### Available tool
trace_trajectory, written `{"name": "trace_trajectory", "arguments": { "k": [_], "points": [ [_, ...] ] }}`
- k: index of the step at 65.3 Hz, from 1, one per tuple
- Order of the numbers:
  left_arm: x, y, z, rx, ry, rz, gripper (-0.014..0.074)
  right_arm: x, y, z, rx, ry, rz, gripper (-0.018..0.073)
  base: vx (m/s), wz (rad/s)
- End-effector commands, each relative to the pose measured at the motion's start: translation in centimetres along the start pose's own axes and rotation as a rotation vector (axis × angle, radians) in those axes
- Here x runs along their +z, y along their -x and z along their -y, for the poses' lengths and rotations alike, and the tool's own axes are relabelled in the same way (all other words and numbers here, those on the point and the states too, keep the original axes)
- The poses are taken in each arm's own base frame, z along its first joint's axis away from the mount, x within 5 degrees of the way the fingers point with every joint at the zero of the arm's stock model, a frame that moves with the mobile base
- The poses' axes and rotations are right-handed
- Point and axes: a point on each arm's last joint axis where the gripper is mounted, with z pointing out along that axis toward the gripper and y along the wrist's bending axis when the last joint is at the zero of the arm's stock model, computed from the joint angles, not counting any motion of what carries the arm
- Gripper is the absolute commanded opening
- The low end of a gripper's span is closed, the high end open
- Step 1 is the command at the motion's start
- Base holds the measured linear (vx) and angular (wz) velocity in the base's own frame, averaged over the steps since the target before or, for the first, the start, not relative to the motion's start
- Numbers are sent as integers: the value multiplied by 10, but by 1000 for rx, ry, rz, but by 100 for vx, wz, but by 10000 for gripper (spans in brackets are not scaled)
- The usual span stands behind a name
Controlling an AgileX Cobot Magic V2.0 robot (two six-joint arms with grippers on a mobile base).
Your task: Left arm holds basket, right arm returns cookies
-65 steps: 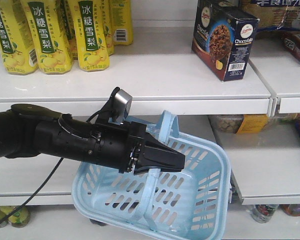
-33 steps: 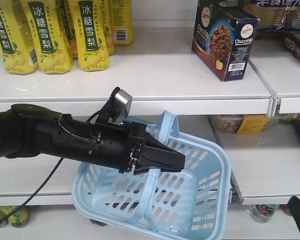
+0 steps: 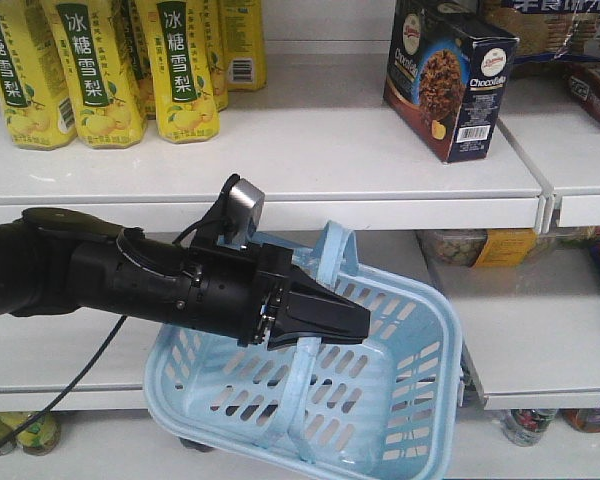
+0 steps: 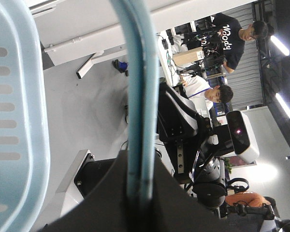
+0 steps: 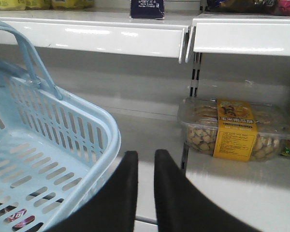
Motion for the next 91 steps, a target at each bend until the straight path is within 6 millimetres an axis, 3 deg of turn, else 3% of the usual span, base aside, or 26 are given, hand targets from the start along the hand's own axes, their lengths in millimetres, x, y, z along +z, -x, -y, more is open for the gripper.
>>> {"name": "trace_trajectory", "arguments": {
  "k": [1, 48, 66, 80, 91],
  "points": [
    [-11, 22, 20, -16, -64, 196, -6, -1, 16, -1, -10, 4, 103, -11, 0, 0],
    [-9, 18, 25, -6, -87, 171, -6, -1, 16, -1, -12, 3, 101, -11, 0, 0],
    [-15, -39, 46, 23, -76, 111, -6, -1, 16, -1, -12, 3, 101, -11, 0, 0],
    [-38, -92, 41, 105, 95, 107, -6, -1, 16, -1, -11, 3, 102, -11, 0, 0],
    [-67, -130, 36, 273, 305, 220, -6, -1, 16, -1, -11, 3, 102, -11, 0, 0]
  ]
}}
